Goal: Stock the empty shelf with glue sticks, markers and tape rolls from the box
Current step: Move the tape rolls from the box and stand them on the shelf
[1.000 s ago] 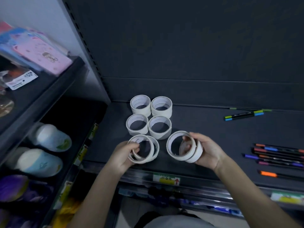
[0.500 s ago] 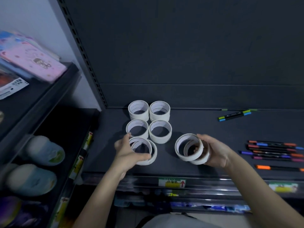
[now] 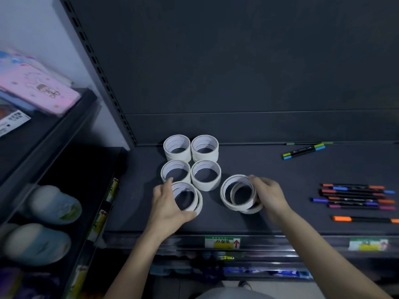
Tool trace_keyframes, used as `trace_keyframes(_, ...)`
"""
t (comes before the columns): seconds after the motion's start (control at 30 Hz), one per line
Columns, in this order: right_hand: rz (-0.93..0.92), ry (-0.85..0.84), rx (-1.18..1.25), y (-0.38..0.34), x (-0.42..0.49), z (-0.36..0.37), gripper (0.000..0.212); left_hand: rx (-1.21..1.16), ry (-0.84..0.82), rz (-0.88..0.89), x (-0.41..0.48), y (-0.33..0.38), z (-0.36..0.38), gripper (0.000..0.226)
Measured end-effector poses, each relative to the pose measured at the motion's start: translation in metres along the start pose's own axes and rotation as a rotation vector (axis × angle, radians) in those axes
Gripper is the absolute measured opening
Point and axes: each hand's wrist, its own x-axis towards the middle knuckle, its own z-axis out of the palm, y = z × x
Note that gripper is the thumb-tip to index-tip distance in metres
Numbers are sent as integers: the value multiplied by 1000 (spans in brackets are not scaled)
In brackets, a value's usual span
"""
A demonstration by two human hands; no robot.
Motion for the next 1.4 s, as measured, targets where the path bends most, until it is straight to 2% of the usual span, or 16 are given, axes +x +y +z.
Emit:
trace_keyframes(0.17,-162,53,-319,-2,-5,-1,43,53,21,52,-2,5,7,111)
trace_keyframes(0.33,-238,-9,-451,2,-9,-10,35,72,-14,31,-3,4,12,119)
trace_keyframes(0.4,-254,-94,-463,3,-12,-10,60,89,-38,24,-3,4,12,124)
trace_keyframes(0.5,-277,-179,-593,2,-19,-7,100,110,-12,26,-3,3,12,121)
trace_keyframes(0.57,-313,-194,-678,1,-21,-5,115,119,16,29,-2,2,11,116)
trace_keyframes(0.67,-352,-231,-788,-3,-22,-4,124,120,23,26,-2,2,11,114)
trace_keyframes(0.77,-398,-245,-887,-4,-22,-1,118,104,27,42,-1,3,9,112)
trace_keyframes(0.97,-495,-153,-754,-17,-20,10,108,16,120,92,12,12,-14,104)
trace_keyframes(1.07,-540,-157,-734,-32,-12,23,107,25,125,71,31,15,-27,109)
trace_keyframes(1.4,-470,-188,-666,-42,14,81,98,45,81,31,78,13,-27,108)
